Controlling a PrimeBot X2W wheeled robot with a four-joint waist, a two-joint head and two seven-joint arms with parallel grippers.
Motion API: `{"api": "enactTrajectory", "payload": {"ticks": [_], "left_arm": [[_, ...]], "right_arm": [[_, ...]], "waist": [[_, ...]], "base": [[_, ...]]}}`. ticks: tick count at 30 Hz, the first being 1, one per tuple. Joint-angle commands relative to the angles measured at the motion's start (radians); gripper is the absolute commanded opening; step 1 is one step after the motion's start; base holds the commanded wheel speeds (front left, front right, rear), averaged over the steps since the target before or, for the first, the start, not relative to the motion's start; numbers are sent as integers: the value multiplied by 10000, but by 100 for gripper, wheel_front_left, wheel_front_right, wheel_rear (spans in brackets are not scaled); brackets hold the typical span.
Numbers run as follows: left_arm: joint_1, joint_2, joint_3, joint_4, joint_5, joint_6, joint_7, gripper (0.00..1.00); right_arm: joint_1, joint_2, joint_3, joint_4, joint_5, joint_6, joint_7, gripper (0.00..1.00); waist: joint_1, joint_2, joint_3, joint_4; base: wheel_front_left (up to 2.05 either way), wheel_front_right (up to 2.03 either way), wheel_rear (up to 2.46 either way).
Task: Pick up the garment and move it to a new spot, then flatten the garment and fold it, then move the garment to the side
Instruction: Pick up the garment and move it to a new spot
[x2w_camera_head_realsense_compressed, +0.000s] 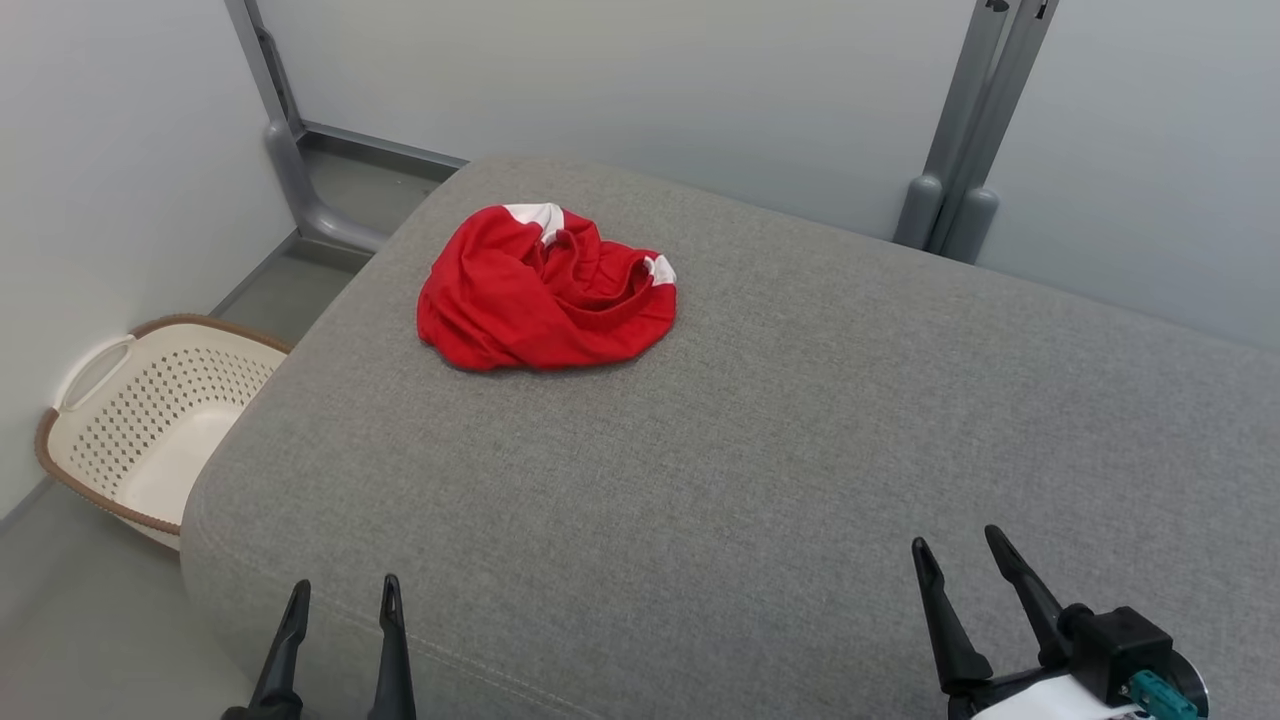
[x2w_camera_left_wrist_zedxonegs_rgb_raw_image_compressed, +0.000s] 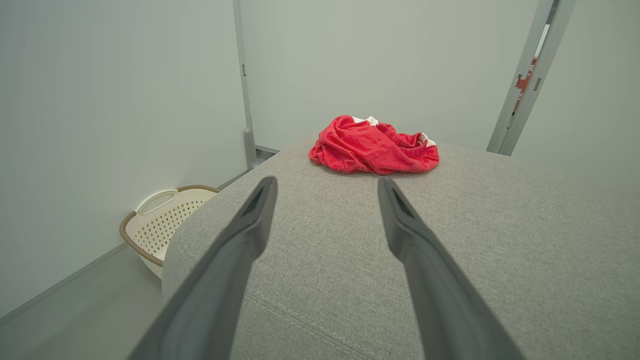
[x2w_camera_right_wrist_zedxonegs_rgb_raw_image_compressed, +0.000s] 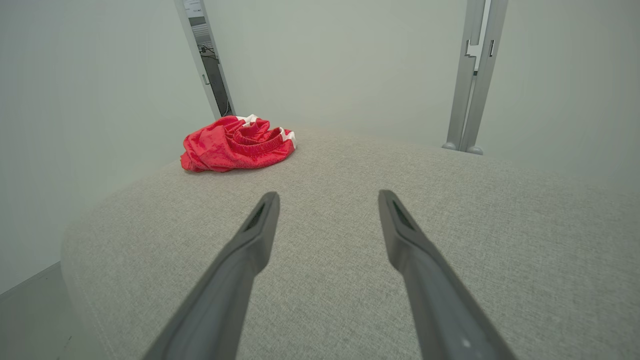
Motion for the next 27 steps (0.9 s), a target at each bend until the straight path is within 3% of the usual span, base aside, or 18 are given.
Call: {"api": "enactTrajectory", "payload": {"ticks": [1, 9, 16, 20, 27], "left_arm": [[-157, 10, -32, -79, -123, 89, 0, 100], [-1698, 7, -251, -411, -877, 345, 0, 100], [-4099, 6, -81, -115, -591, -183, 0, 100], [-5841, 190, 245, 777, -139, -690, 0, 100], [-9131, 814, 341, 4008, -584, -1152, 398, 100]], "right_arm": [[-41, -135, -20, -103, -97, -16, -31, 100], [-813, -1058, -78, -397, -320, -18, -31, 100], [-1626, -1818, 121, -528, -414, -16, -31, 100], [-1958, -2129, 165, -608, -480, -16, -31, 100], [-2261, -2529, -3, -840, -564, -16, -31, 100]], "waist": [[0, 0, 378, -7], [0, 0, 2529, -96], [0, 0, 4104, -323], [0, 0, 4686, -579], [0, 0, 5407, -1042]], "base": [[0, 0, 0], [0, 0, 0], [0, 0, 0], [0, 0, 0], [0, 0, 0]]}}
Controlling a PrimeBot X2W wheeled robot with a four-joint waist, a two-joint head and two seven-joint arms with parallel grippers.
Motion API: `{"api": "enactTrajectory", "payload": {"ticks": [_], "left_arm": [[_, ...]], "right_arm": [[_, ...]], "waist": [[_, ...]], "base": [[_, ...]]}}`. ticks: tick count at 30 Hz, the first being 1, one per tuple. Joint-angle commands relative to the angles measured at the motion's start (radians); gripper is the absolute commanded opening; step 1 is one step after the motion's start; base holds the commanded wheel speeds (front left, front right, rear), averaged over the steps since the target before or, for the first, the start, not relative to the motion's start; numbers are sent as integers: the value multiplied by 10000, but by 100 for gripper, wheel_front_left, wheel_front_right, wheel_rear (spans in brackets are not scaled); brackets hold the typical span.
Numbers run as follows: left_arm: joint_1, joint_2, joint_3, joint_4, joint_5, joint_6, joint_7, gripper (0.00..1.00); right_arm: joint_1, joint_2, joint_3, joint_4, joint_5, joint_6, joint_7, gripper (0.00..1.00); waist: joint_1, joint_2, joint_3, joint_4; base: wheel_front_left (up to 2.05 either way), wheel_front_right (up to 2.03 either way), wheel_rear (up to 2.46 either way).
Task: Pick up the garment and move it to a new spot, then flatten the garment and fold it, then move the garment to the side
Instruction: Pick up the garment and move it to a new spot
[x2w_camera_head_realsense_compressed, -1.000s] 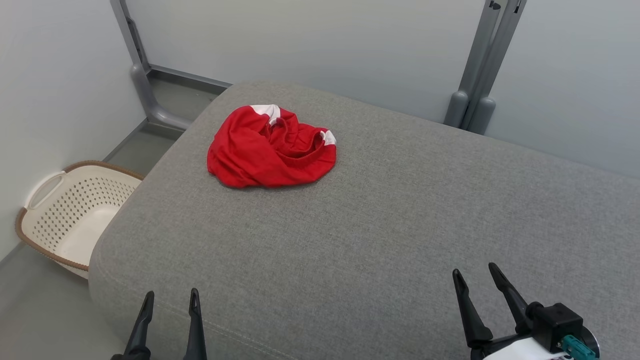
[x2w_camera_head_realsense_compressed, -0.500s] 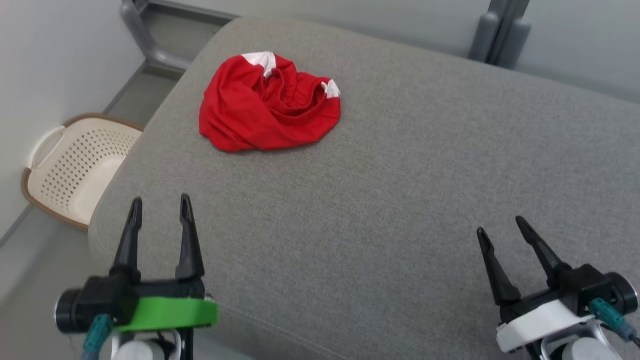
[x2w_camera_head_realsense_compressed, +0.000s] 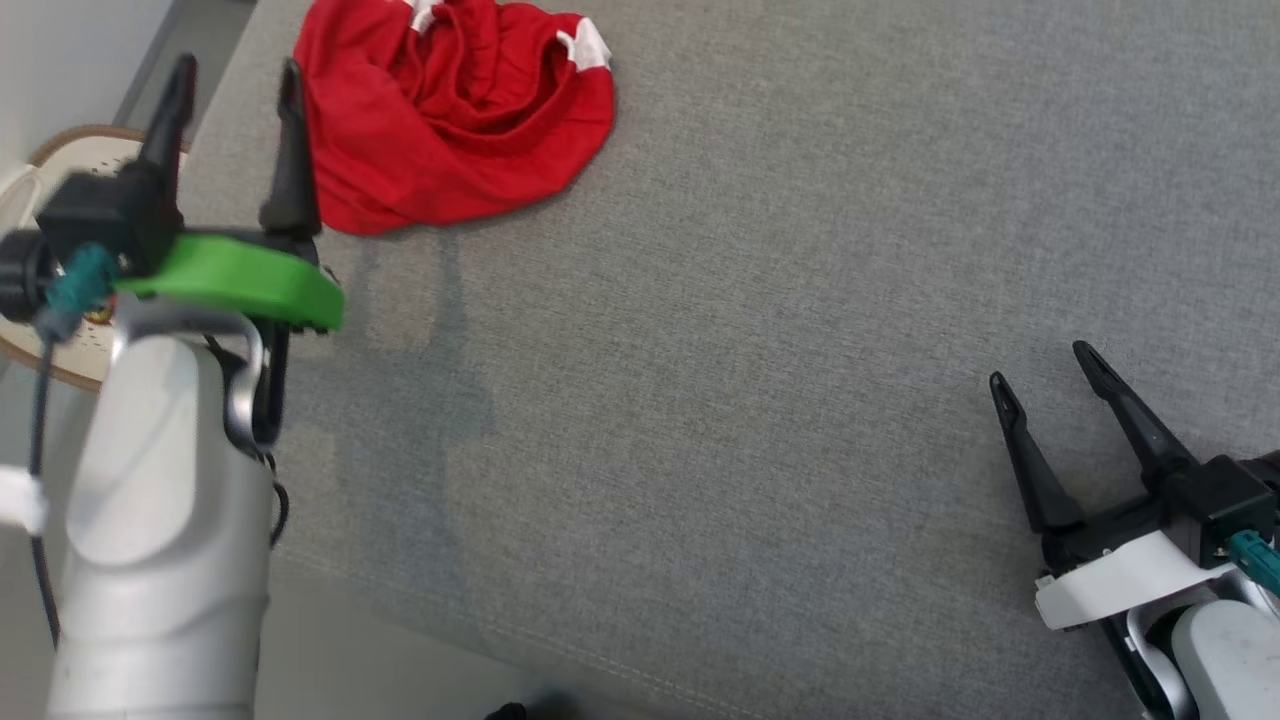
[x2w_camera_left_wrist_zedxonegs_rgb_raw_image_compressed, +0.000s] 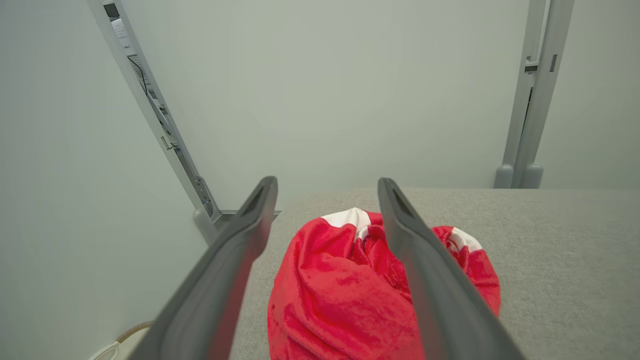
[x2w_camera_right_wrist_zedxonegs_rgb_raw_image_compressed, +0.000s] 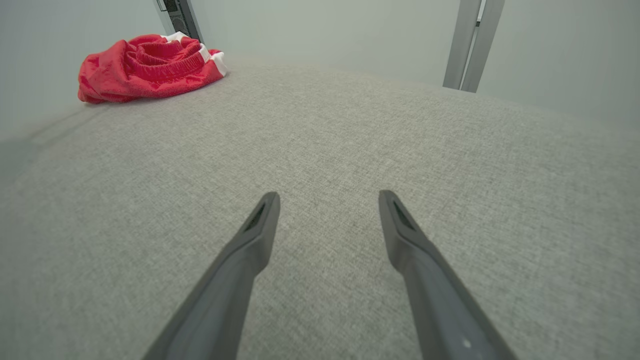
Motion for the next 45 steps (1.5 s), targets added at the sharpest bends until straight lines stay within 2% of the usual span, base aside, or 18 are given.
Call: {"api": "enactTrajectory", "payload": {"ticks": [1, 6, 9, 13, 16, 18, 23, 28, 29, 30, 38, 45], "left_arm": [[-826, 119, 47, 640, -363, -90, 383, 100], [-2800, 630, -563, 2548, -991, -211, 1741, 100], [-3661, 629, -1393, 3416, -1643, -215, 2682, 100], [-4433, 704, -1838, 4252, -2782, -207, 3295, 100], [-4788, 720, -2009, 4808, -3585, -209, 3673, 100], [-4968, 825, -2259, 5248, -3700, -208, 3913, 100], [-4955, 643, -2864, 6220, -4218, -210, 4629, 100], [-4696, 708, -3290, 6657, -4555, -202, 4584, 100], [-4625, 740, -3409, 6599, -4643, -202, 4441, 19], [-4581, 787, -3525, 6520, -4675, -202, 4240, 0], [-4225, 1495, -4328, 5673, -5108, -204, 1768, 0], [-3524, 2246, -4971, 4514, -5842, -203, 602, 0]], "right_arm": [[-196, -104, -72, -124, -85, -16, -31, 100], [-273, -353, -219, -302, -152, -18, -28, 100], [-338, -502, -343, -405, -190, -19, -4, 100], [-529, -568, -349, -495, -228, -22, 10, 100], [-723, -603, -313, -532, -236, -22, 45, 100], [-819, -605, -327, -565, -268, -25, 61, 100], [-999, -541, -440, -693, -340, -31, 70, 100], [-1091, -419, -422, -853, -370, -33, 72, 100], [-1094, -400, -414, -871, -365, -33, 72, 100], [-1109, -373, -404, -889, -364, -33, 72, 100], [-1258, 33, -29, -868, -171, -22, 29, 100], [-1338, 522, 288, -682, 13, -18, -17, 100]], "waist": [[-2, 0, 821, -585], [-2, 0, 1470, -777], [-2, 0, 1866, -816], [-2, 0, 2312, -914], [-2, 0, 2564, -1003], [-2, 0, 2687, -1063], [-2, 0, 2812, -1248], [-2, 0, 2772, -1420], [-2, 0, 2740, -1440], [-2, 0, 2693, -1451], [-2, 0, 1685, -1618], [-2, 0, 158, -2026]], "base": [[0, 0, 0], [0, 0, 0], [0, 0, 0], [0, 0, 0], [0, 0, 0], [0, 0, 0], [0, 0, 0], [0, 0, 0], [0, 0, 0], [0, 0, 0], [0, 0, 0], [0, 0, 0]]}}
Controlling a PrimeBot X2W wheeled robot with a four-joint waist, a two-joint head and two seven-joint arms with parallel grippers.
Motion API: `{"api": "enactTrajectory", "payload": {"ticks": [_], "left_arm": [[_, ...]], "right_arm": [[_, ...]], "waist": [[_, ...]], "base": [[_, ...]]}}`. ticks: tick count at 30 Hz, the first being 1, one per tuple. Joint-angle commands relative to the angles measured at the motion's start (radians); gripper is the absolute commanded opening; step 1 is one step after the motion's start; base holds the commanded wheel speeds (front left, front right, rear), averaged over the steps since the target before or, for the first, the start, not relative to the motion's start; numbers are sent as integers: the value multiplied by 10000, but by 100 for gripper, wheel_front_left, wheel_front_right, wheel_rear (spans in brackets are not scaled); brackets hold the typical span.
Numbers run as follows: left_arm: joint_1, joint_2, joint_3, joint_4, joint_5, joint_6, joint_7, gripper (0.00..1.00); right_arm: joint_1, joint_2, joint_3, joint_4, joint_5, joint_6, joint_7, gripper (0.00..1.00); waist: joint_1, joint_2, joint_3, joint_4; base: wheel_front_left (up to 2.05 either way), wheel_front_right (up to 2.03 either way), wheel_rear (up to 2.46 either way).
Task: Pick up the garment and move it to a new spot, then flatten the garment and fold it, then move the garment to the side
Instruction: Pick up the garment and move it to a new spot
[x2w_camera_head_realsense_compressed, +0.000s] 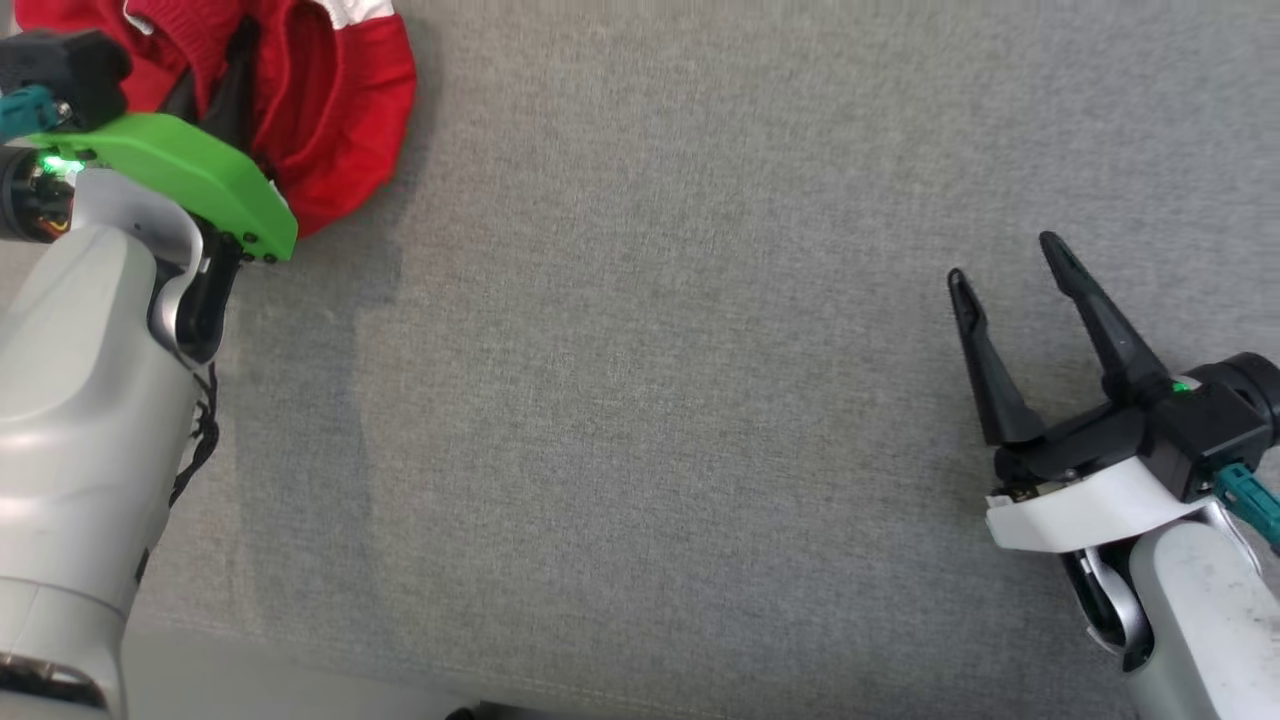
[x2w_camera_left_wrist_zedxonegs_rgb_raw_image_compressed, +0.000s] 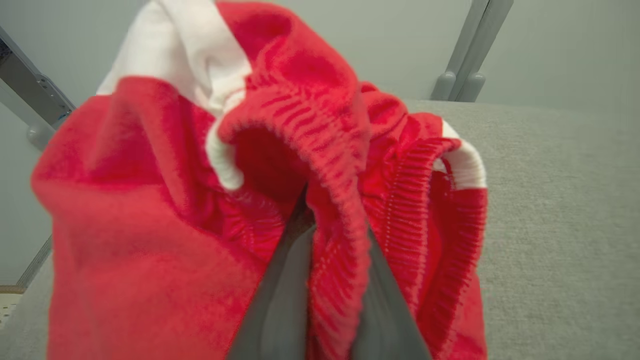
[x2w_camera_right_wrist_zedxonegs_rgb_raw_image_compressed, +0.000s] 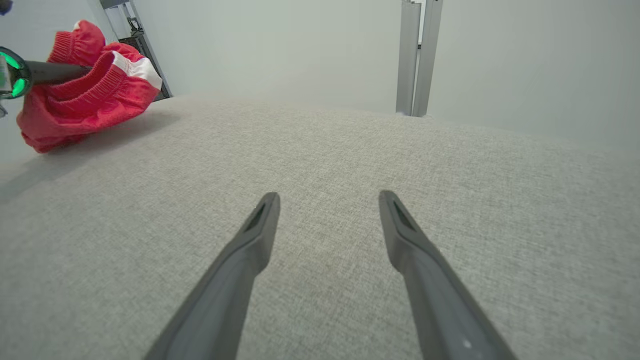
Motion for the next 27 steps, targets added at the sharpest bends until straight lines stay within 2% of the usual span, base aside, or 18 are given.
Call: {"api": "enactTrajectory", "payload": {"ticks": [1, 6, 8, 13, 19, 23, 27], "left_arm": [[269, 266, -140, -300, -144, 20, -142, 0], [804, 788, -380, -1508, -568, 20, -350, 0], [1053, 1278, -561, -2407, -346, 20, -519, 0], [1452, 1626, -451, -3879, -343, 337, -488, 0], [1932, 1791, -448, -5814, -610, 877, 155, 0], [2291, 1598, -728, -6895, -656, 1262, 622, 0], [2520, 1311, -1142, -7345, -489, 1522, 893, 0]], "right_arm": [[85, 100, 13, 63, 69, -20, 0, 100], [282, 477, 29, 168, 173, -20, 0, 100], [407, 692, -8, 196, 241, -20, 1, 100], [594, 905, -114, 181, 300, -20, 1, 100], [677, 1120, -182, 116, 345, -20, 1, 100], [713, 1222, -231, 77, 348, -20, 1, 100], [660, 1313, -286, -11, 328, -20, 1, 100]], "waist": [[-2, -1, -1251, -465], [-2, -1, -2383, -997], [-2, -1, -3025, -1478], [-2, -1, -3757, -2344], [-2, -1, -4100, -3415], [-2, -1, -4110, -4065], [-2, -1, -3899, -4503]], "base": [[0, 0, 0], [0, 0, 0], [0, 0, 0], [0, 0, 0], [0, 0, 0], [0, 0, 0], [0, 0, 0]]}}
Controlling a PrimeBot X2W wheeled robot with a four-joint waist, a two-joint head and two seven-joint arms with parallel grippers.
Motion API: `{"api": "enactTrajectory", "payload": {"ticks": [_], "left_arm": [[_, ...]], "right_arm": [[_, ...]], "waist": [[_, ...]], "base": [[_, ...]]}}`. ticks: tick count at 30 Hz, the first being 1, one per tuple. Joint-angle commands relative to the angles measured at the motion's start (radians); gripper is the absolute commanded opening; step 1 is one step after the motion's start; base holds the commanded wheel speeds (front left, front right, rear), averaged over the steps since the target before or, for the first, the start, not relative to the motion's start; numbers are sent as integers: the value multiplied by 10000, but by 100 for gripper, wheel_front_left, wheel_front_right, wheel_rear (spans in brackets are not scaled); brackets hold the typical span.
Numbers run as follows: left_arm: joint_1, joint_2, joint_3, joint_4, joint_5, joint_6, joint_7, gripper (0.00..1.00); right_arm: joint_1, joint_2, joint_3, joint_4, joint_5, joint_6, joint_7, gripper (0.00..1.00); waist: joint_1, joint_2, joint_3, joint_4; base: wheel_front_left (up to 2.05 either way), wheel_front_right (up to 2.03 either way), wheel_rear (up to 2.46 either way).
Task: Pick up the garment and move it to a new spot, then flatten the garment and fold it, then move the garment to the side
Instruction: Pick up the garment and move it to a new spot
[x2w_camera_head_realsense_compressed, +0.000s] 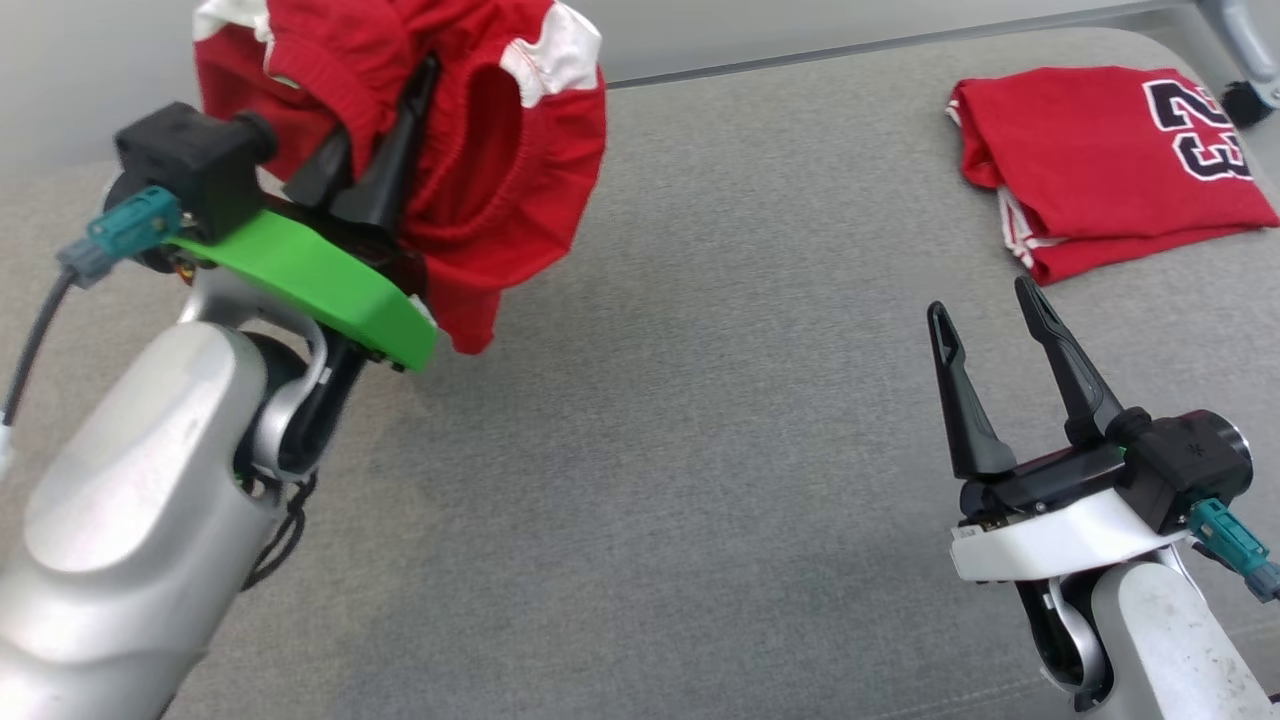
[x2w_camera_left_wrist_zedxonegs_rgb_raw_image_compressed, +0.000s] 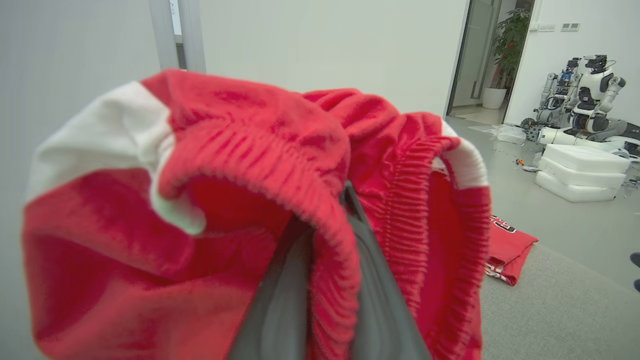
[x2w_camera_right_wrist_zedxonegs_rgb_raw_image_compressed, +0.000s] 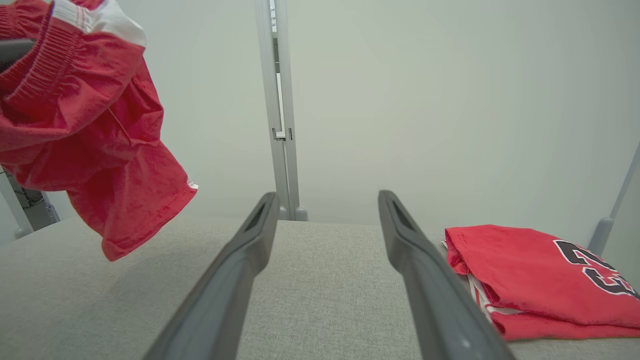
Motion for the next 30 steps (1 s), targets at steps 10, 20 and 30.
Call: {"api": "enactTrajectory", "payload": {"ticks": [10, 20, 30], "left_arm": [[467, -1248, -1380, 1340, 596, -191, -170, 0], [114, -2113, -2541, 4381, 1489, -560, -532, 0], [496, -2774, -2068, 5384, 1461, -131, -1782, 100]], "right_arm": [[-332, 211, -209, -329, -123, -20, 1, 100], [-795, 254, -6, -287, -203, -20, 1, 100], [-268, 253, 216, 53, -110, -20, 1, 100]], "waist": [[0, -1, 1216, -1180], [0, -1, 2024, -1085], [0, -1, 965, -623]], "base": [[0, 0, 0], [0, 0, 0], [0, 0, 0]]}}
